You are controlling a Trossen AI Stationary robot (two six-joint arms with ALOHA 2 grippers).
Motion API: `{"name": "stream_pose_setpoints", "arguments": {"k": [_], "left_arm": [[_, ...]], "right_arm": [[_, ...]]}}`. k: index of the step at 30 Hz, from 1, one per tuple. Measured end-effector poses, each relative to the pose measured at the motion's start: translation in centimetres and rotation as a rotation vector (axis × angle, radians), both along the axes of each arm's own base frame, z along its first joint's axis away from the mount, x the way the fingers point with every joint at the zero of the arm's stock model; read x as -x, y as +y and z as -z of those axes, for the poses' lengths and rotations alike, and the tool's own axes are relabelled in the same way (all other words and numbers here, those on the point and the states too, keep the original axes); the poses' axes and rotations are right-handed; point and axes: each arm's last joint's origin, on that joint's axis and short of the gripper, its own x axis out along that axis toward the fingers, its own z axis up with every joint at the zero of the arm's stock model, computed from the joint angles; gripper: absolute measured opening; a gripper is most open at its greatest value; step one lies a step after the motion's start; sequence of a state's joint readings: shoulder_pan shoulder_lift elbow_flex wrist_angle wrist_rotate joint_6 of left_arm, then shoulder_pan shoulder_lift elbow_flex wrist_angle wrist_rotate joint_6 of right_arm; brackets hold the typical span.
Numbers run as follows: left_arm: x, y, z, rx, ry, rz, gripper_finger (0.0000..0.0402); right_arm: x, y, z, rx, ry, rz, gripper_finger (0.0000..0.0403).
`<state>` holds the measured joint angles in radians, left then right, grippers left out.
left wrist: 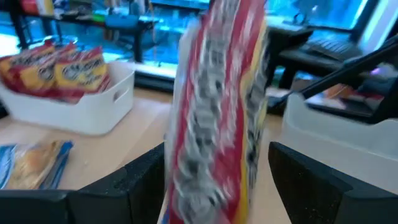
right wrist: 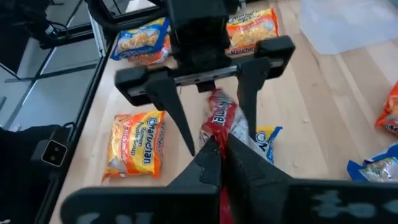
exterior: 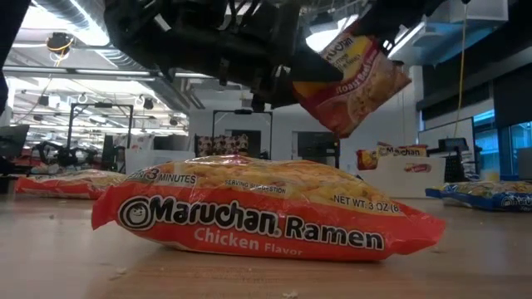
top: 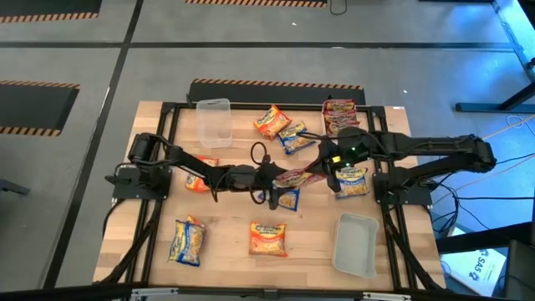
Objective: Sort Maruchan noodles
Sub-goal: Put the red noodle pack into the white bin
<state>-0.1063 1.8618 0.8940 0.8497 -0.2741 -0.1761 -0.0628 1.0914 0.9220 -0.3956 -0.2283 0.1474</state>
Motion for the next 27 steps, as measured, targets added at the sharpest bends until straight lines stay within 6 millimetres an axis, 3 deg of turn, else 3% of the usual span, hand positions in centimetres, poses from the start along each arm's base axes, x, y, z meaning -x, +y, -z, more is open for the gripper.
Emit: {"name": "stream_pose_setpoints", "arguments": {"k": [5, 27], "left_arm": [[-0.04, 0.01, -0.16, 0.000, -0.016, 0.017, 0.0249], [0.13, -0.58, 0.25, -0.057, 0.052, 0.053, 0.0090]], "right_arm": [[-0.46, -0.03, 0.22, 0.003, -0.003, -0.002, 0.0000], [-0.60, 0.00, 0.05, -0.030, -0.024, -0.023, 0.0007]]}}
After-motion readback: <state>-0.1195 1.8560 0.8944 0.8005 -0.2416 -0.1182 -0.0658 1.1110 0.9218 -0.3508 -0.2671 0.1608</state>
